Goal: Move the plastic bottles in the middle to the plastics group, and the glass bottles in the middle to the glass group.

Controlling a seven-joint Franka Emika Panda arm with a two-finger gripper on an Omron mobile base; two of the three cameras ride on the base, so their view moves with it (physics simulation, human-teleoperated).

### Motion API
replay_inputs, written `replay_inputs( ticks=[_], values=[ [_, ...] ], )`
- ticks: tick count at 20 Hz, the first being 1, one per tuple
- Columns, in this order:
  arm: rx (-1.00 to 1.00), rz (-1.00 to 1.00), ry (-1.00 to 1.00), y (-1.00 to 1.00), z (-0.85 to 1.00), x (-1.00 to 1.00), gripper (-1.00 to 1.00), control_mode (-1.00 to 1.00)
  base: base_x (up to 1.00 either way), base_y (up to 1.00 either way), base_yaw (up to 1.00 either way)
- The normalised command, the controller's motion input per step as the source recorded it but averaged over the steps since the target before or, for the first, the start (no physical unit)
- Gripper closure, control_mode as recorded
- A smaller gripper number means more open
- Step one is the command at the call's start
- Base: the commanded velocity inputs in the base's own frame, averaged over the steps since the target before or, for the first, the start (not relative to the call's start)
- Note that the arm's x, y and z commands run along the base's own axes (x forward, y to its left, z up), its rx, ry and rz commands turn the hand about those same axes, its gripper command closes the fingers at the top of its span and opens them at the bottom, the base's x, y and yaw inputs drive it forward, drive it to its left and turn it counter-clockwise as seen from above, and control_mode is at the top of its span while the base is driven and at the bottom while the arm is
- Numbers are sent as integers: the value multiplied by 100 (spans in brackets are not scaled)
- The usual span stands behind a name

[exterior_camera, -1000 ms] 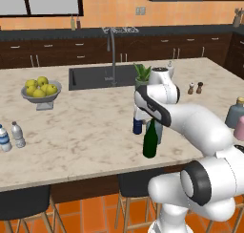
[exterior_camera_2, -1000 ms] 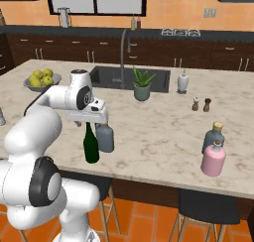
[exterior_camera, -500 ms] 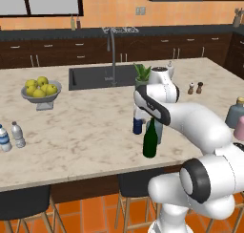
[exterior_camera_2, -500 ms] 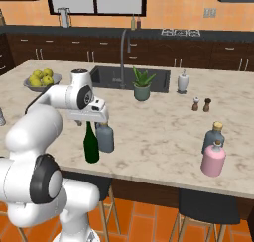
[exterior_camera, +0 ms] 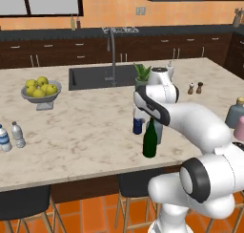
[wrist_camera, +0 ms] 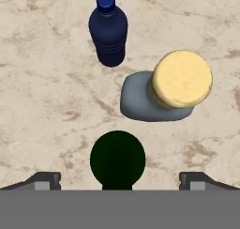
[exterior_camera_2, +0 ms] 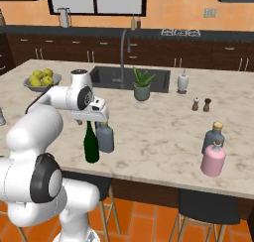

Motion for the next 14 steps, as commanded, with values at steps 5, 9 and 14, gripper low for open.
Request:
replay_inputs(
  ticks=[5,9,14],
  values=[
    [0,0,-1,3,-32,-6,-100,-100,0,0,0],
    [0,0,-2,1,-32,-2,100,-100,0,0,0],
    [0,0,-1,0,-32,-5,100,-100,0,0,0]
  ],
)
